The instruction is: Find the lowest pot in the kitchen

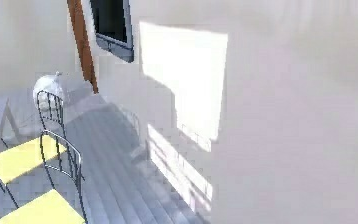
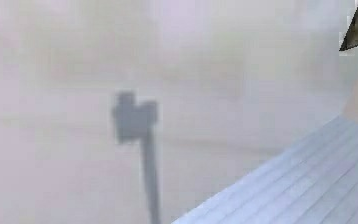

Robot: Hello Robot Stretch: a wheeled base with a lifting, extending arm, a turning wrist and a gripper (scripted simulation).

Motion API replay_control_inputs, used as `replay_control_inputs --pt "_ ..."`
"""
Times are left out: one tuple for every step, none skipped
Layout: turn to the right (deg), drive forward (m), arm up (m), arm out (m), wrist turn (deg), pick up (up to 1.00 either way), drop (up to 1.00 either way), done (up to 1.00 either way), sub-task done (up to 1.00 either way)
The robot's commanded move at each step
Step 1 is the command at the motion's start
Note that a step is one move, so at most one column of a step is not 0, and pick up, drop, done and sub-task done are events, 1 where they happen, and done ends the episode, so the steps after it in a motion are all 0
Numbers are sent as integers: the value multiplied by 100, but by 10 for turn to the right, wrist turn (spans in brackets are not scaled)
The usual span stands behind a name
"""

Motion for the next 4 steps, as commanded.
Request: replay_control_inputs --pt "-450 0 0 0 0 0 0 0 0" --pt "-90 0 0 0 0 0 0 0 0" --pt "-30 0 0 0 0 0 0 0 0" --pt "0 100 0 0 0 0 0 0 0"
